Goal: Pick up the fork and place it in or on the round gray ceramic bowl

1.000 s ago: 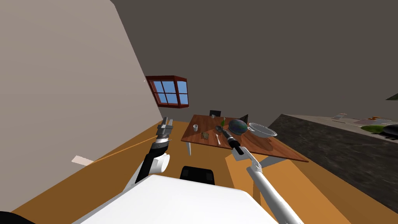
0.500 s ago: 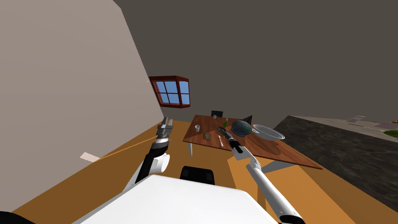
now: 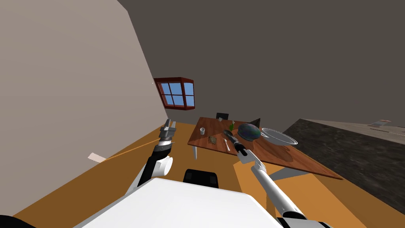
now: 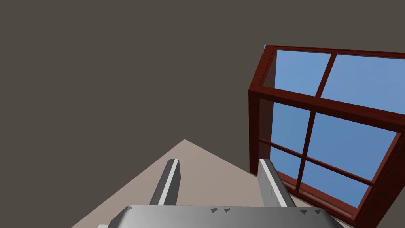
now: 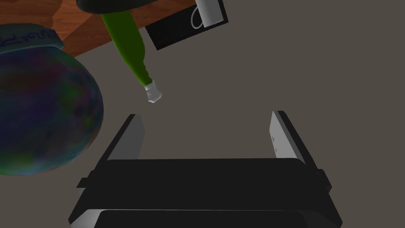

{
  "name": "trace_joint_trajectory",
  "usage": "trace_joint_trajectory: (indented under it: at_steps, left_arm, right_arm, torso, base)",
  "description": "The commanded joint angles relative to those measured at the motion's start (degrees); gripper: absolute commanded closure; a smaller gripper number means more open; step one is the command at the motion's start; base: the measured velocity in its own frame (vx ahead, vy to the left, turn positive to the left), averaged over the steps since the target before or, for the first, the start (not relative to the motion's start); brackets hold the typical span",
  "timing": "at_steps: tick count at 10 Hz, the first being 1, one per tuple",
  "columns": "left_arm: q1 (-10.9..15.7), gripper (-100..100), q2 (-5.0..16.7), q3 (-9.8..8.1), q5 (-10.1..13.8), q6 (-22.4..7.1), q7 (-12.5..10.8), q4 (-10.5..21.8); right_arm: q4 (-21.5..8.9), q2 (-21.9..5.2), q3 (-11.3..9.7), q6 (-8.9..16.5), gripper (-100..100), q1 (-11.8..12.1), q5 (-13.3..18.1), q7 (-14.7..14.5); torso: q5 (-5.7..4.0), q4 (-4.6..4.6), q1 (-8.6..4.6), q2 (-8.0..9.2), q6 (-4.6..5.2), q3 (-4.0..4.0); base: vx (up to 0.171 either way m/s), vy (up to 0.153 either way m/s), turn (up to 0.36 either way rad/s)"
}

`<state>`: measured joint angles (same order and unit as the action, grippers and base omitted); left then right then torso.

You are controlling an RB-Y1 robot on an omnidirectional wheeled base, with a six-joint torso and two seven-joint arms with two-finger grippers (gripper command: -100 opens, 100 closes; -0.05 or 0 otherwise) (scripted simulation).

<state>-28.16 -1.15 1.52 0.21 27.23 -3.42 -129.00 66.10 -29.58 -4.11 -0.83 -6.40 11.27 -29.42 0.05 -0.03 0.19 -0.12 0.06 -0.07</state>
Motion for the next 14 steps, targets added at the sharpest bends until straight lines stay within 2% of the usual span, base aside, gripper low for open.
trace_joint_trajectory:
  at_steps: [1,2,4,5,6,9,12,14]
  left_arm:
    - [0.0,0,0.0,0.0,0.0,0.0,0.0,0.0]
    - [0.0,0,0.0,0.0,0.0,0.0,0.0,0.0]
    - [0.0,0,0.0,0.0,0.0,0.0,0.0,0.0]
    - [0.0,0,0.0,0.0,0.0,0.0,0.0,0.0]
    - [0.0,0,0.0,0.0,0.0,0.0,0.0,0.0]
    - [0.0,0,0.0,0.0,0.0,0.0,0.0,0.0]
    - [0.0,0,0.0,0.0,0.0,0.0,0.0,0.0]
    - [0.0,0,0.0,0.0,0.0,0.0,0.0,0.0]
  right_arm:
    - [-2.86,-0.17,-0.27,1.09,-100,-1.62,0.51,-1.23]
    - [-4.64,-0.17,-0.27,1.09,-100,-1.62,0.51,-1.23]
    - [-5.11,-0.17,-0.27,1.09,-100,-1.62,0.51,-1.23]
    - [-6.73,-0.33,-0.5,1.78,-100,-2.9,0.93,-2.19]
    - [-8.49,-0.33,-0.5,1.78,-100,-2.9,0.93,-2.19]
    - [-15.29,-0.49,-0.92,3.09,-100,-5.3,1.79,-3.97]
    - [-19.85,-0.53,-1.12,3.7,-100,-6.43,2.21,-4.79]
    - [-24.54,-0.62,-1.49,4.81,-100,-8.51,3.03,-6.29]
  torso:
    - [0.0,0.0,0.0,0.0,0.0,0.0]
    - [0.01,0.0,0.04,-0.03,-0.03,-0.01]
    - [-0.01,0.01,-0.09,0.04,0.0,0.02]
    - [-0.03,0.02,-0.16,0.09,0.0,0.05]
    - [-0.02,0.02,-0.07,0.03,-0.03,0.02]
    - [0.01,0.0,0.04,-0.01,0.0,-0.01]
    - [0.01,0.0,0.05,-0.04,-0.02,-0.02]
    - [0.01,0.0,0.02,-0.05,-0.01,-0.02]
  base:
    - [0.036,0.058,0.052]
    - [0.032,0.048,0.039]
    - [0.008,0.01,-0.002]
    - [0.024,0.034,0.072]
    - [0.034,0.048,0.033]
    - [0.037,0.064,0.041]
    - [0.039,0.053,0.033]
    - [0.055,0.073,0.062]
